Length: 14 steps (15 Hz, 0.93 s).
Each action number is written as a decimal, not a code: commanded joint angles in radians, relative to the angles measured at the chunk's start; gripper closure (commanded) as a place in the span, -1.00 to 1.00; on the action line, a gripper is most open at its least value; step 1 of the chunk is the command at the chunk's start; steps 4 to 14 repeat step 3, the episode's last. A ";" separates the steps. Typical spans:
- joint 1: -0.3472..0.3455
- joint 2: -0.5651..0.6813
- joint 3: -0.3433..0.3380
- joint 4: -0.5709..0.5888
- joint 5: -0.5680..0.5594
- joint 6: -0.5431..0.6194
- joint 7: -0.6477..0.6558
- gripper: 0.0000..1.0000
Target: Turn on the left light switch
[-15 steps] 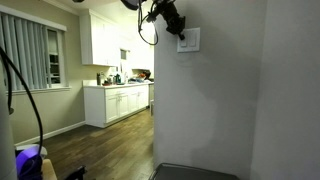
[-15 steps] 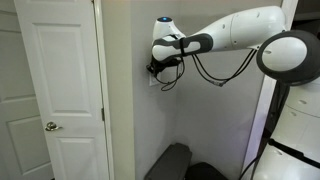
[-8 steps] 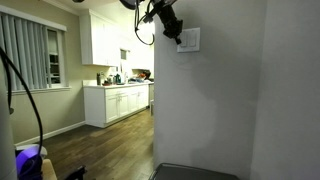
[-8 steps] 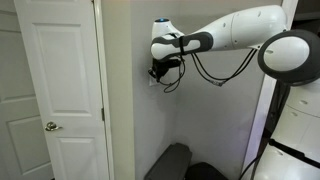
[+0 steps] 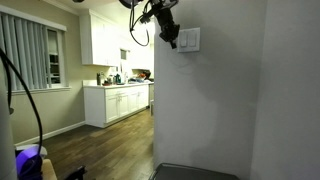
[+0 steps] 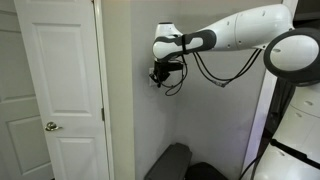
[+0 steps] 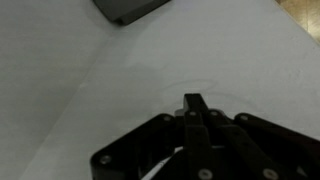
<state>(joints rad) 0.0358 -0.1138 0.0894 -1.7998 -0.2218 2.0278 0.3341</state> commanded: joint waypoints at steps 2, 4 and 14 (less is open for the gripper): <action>0.001 -0.051 -0.015 -0.073 0.065 -0.005 -0.062 1.00; 0.002 -0.051 -0.015 -0.076 0.065 -0.014 -0.062 1.00; 0.002 -0.051 -0.015 -0.076 0.065 -0.014 -0.062 1.00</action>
